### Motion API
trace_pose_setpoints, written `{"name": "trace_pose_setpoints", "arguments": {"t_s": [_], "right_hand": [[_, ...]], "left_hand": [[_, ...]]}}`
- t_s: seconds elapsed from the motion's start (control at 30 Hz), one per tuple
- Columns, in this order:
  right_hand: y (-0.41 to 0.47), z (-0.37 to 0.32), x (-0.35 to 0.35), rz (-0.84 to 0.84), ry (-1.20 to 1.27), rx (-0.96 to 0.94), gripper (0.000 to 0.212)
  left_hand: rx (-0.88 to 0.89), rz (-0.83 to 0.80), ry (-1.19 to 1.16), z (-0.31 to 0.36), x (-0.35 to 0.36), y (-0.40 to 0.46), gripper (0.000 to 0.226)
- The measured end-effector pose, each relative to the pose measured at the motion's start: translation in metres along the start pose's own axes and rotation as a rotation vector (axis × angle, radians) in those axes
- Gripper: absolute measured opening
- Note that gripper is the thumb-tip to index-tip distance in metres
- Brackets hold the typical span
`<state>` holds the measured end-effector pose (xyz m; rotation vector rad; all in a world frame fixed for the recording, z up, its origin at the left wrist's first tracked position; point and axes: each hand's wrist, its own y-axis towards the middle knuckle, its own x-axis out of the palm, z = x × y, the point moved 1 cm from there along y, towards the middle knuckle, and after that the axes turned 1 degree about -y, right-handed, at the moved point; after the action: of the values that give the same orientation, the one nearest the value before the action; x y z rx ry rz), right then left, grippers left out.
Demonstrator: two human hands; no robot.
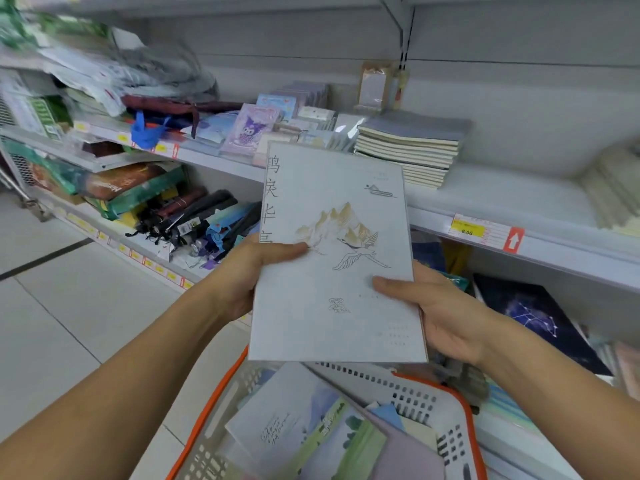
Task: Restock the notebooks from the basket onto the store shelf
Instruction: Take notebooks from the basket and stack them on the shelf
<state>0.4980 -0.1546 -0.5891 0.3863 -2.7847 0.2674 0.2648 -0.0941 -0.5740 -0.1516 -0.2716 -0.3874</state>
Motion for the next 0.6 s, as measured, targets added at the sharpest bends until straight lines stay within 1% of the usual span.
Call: {"name": "trace_pose_setpoints", "arguments": {"t_s": [0.07,0.1,0.17,0.23,0.3,0.33,0.43,0.5,0.6], "right_hand": [[-0.006,-0.008,0.0,0.009,-0.142,-0.067,0.052],[-0.008,-0.014,0.001,0.054,-0.204,-0.138,0.053],[-0.01,-0.034,0.002,0.21,-0.285,-0.318,0.052],[-0.009,-0.058,-0.001,0.315,-0.268,-0.439,0.052],[0.001,-0.091,-0.009,0.361,-0.18,-0.48,0.047],[0.01,-0.111,-0.014,0.387,-0.119,-0.461,0.041],[0.05,-0.17,-0.037,0.501,0.059,-0.289,0.006],[0.078,-0.195,-0.057,0.559,0.066,-0.185,0.007],[0.103,-0.205,-0.084,0.602,-0.046,-0.077,0.006]], "left_hand": [[0.038,-0.005,0.017,0.008,0.006,0.001,0.033],[0.051,0.004,0.041,0.013,0.01,0.002,0.033],[0.094,0.041,0.042,0.027,0.025,0.011,0.031],[0.193,0.114,0.0,0.044,0.042,0.022,0.025],[0.304,0.202,0.023,0.062,0.05,0.035,0.027],[0.331,0.224,0.049,0.068,0.051,0.04,0.031],[0.306,0.225,0.088,0.069,0.047,0.049,0.041],[0.25,0.228,0.072,0.061,0.043,0.056,0.041],[0.176,0.21,0.127,0.048,0.04,0.067,0.041]]}}
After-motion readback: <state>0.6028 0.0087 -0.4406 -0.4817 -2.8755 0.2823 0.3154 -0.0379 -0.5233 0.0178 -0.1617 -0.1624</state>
